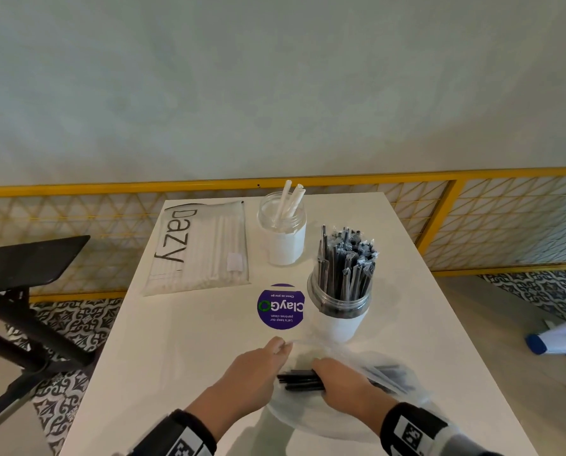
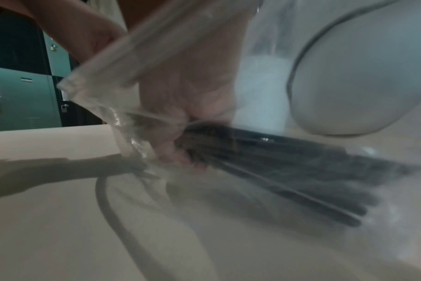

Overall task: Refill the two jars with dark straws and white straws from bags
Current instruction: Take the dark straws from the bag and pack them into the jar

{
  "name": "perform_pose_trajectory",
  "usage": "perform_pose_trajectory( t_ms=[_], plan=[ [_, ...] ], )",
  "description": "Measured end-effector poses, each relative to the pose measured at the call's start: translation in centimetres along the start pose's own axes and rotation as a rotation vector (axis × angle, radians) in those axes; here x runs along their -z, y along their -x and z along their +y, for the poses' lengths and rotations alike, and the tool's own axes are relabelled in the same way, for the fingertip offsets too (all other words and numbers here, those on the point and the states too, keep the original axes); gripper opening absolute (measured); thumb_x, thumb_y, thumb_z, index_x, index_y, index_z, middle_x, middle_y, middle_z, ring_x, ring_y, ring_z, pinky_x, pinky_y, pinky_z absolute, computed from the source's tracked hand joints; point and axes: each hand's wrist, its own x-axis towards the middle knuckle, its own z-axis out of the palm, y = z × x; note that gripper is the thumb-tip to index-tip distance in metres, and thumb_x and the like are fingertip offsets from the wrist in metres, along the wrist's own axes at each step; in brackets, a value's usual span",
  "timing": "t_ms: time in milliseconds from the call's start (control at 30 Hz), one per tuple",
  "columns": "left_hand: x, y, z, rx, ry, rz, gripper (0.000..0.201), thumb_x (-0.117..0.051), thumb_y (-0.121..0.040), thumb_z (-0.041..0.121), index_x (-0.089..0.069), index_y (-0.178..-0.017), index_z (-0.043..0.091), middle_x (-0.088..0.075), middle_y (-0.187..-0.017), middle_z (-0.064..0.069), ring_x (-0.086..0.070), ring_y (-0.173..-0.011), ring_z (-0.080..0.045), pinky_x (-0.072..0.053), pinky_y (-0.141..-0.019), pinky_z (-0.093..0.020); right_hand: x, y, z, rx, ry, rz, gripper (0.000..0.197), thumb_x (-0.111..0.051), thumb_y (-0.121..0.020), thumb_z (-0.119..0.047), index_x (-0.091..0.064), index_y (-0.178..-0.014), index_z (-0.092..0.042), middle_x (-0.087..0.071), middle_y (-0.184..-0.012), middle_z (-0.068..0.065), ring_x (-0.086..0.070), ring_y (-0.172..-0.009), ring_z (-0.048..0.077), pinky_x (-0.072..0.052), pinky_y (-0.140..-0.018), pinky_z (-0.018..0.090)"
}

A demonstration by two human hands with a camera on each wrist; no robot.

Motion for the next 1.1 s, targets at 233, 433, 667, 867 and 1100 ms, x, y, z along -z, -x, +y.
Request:
perform_pose_trajectory(
  t_ms=[233, 433, 667, 867, 1100],
  plan=[
    [0.3, -0.4, -1.7, 0.031, -0.076, 0.052, 0.067, -0.043, -0.084, -0.004, -0.024, -0.145, 0.014, -0.028, -0.145, -0.003, -0.058, -0.099, -0.032, -0.047, -0.075, -0.04, 4.1, 2.6, -1.7, 0.181, -0.107, 0.103, 0.018, -0.049, -0.083, -0.015, -0.054, -0.101, -0.016, -0.065, -0.105, 0.007, -0.057, -0.093, 0.028, -0.031, -0.07, 0.03],
    [1.7, -0.1, -5.2, 0.125, -0.044, 0.002, 0.055, -0.043, -0.084, 0.001, -0.042, -0.136, 0.019, -0.044, -0.137, 0.001, -0.054, -0.116, -0.027, -0.045, -0.093, -0.037, 11.1, 5.6, -4.2, 0.209, -0.952, 0.451, 0.012, -0.07, -0.082, -0.012, -0.06, -0.08, -0.006, -0.062, -0.072, 0.018, -0.048, -0.063, 0.004, -0.041, -0.062, 0.021],
    [7.8, -0.1, -6.3, 0.05, 0.213, 0.196, 0.024, -0.059, -0.076, 0.024, -0.05, -0.067, 0.045, -0.054, -0.111, 0.011, -0.054, -0.109, -0.011, -0.04, -0.101, -0.032, 21.6, 6.5, -1.4, 0.36, -1.563, 0.856, 0.027, -0.06, -0.084, 0.01, -0.055, -0.075, -0.016, -0.058, -0.064, 0.004, -0.059, -0.064, 0.021, -0.054, -0.075, 0.038],
    [10.2, -6.7, 1.2, -0.108, 0.683, 0.244, 0.12, -0.089, -0.052, 0.045, -0.017, -0.147, 0.029, -0.024, -0.134, 0.025, -0.027, -0.127, 0.004, -0.027, -0.11, -0.025, 23.0, 4.4, -1.0, 0.286, -1.43, 0.885, 0.028, -0.065, -0.085, 0.002, -0.06, -0.073, -0.024, -0.06, -0.068, 0.004, -0.06, -0.068, 0.024, -0.054, -0.077, 0.043],
    [6.6, -12.0, 3.4, -0.252, 0.912, 0.37, 0.1, -0.094, -0.047, 0.018, -0.033, -0.119, 0.052, -0.053, -0.121, 0.025, -0.048, -0.111, 0.017, -0.04, -0.088, -0.006, 22.2, 2.7, 0.5, 0.126, -1.093, 0.946, 0.013, -0.072, -0.082, -0.007, -0.063, -0.08, -0.017, -0.071, -0.088, 0.007, -0.068, -0.087, 0.012, -0.053, -0.079, 0.021]
  ],
)
